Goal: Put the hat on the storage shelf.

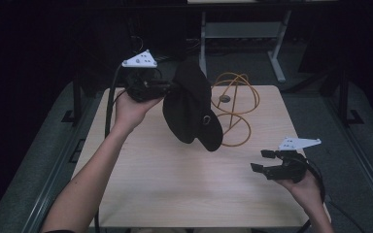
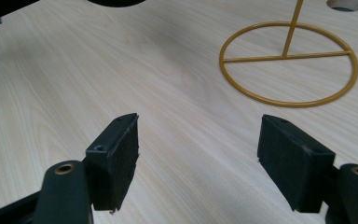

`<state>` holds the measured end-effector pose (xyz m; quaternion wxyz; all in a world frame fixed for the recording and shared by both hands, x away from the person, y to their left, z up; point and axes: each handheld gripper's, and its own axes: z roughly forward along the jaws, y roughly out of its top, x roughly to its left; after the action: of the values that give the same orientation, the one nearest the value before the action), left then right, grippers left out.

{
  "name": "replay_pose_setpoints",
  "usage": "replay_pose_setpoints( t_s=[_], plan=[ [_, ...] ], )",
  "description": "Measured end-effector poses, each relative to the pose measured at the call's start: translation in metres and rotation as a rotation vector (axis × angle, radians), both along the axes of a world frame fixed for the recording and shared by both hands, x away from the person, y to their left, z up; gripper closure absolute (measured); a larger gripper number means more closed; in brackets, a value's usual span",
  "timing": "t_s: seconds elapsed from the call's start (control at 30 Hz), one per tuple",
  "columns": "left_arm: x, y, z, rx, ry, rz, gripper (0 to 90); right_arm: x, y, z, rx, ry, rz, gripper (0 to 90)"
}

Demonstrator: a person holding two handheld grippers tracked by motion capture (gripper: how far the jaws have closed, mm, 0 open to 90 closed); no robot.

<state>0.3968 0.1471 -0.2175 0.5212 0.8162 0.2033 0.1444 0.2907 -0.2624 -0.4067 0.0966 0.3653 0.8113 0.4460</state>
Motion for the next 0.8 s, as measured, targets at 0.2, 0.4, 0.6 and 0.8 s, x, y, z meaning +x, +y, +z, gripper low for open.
replay_pose_setpoints(
  t_s=[0.2, 0.4, 0.6, 0.8],
  plan=[
    [0.008, -0.016, 0.010, 0.012, -0.007, -0.013, 86.8, 0.001, -0.006, 0.003, 0.003, -0.010, -0.017, 28.4],
    [0.022, -0.036, 0.022, 0.003, 0.003, -0.043, 86.9, 0.001, -0.015, 0.002, 0.013, -0.011, -0.040, 28.5],
    [0.037, -0.051, 0.030, 0.004, 0.021, -0.050, 86.8, 0.000, -0.022, 0.003, 0.024, -0.020, -0.058, 28.3],
    [0.049, -0.069, 0.041, 0.045, 0.027, -0.060, 86.8, -0.001, -0.028, 0.005, 0.047, -0.035, -0.079, 28.4]
  ],
)
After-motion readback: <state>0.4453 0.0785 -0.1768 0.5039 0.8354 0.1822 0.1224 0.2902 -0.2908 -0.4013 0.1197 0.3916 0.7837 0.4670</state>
